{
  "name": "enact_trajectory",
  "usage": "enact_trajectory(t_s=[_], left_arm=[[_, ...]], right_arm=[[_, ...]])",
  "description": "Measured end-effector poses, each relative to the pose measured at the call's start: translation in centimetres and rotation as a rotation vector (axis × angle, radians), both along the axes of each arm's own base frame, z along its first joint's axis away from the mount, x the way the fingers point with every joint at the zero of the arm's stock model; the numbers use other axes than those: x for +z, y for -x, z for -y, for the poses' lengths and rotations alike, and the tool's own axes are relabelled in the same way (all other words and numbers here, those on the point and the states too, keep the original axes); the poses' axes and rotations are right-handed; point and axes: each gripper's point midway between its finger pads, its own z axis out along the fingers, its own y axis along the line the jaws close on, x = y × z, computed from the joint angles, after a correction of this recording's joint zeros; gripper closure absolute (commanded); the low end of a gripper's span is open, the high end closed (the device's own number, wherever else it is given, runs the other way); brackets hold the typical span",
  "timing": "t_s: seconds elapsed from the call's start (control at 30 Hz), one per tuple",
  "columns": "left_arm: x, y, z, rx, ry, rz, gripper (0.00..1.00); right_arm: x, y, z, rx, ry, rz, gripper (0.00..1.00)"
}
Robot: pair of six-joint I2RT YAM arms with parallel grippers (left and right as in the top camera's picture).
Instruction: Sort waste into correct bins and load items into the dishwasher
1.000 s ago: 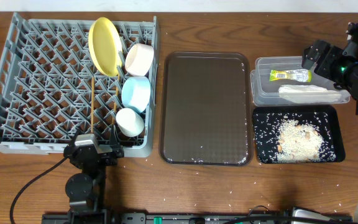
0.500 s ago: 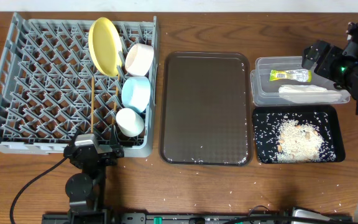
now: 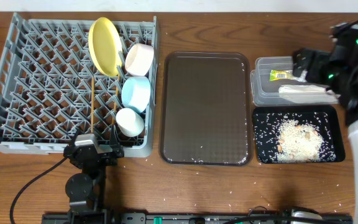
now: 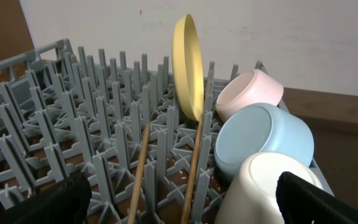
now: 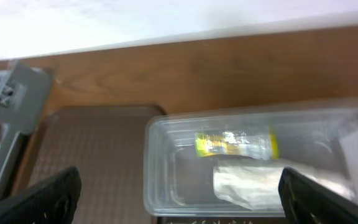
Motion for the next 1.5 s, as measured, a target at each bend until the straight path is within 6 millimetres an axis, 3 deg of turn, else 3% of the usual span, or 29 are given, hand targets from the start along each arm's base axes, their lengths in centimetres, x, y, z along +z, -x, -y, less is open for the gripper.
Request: enact_trajectory(t_s=[0.13,0.27,0.37,0.5,0.63,1.03,1.5], left_arm=[[0.0,0.0,0.0,0.001,0.000,-0.001,0.05],[0.0,0.0,0.0,0.001,0.000,0.000,0.05],[0.0,0.0,0.0,0.001,-0.002,-0.001,0.05],[0.0,0.0,0.0,0.000,-0.007,-0.001,0.05],[0.0,0.0,0.0,0.000,-0.012,-0.001,0.05],[0.0,0.0,0.0,0.000,-0.014,-0.001,0.05],[0.0,0.0,0.0,0.000,-0.014,-0.001,0.05]], right_arm=[[1.1,2.1,-2.8,0.098,0.071,0.167,0.01],[0.9,5.1,-3.6,0.123,0.112,0.342,0.01],[-0.9,7.2,-4.0,0.133,0.122,0.407,0.01],[-5.3,10.3,-4.0,0.119,0.133,0.451,0.01],[-7.6,12.2,-3.6,0.079,0.135,0.507,0.01],[-12.1,13.8,-3.0,0.031,0.135,0.591,0.01],[-13.0,14.4,-2.9,0.030,0.139,0.564,0.01]])
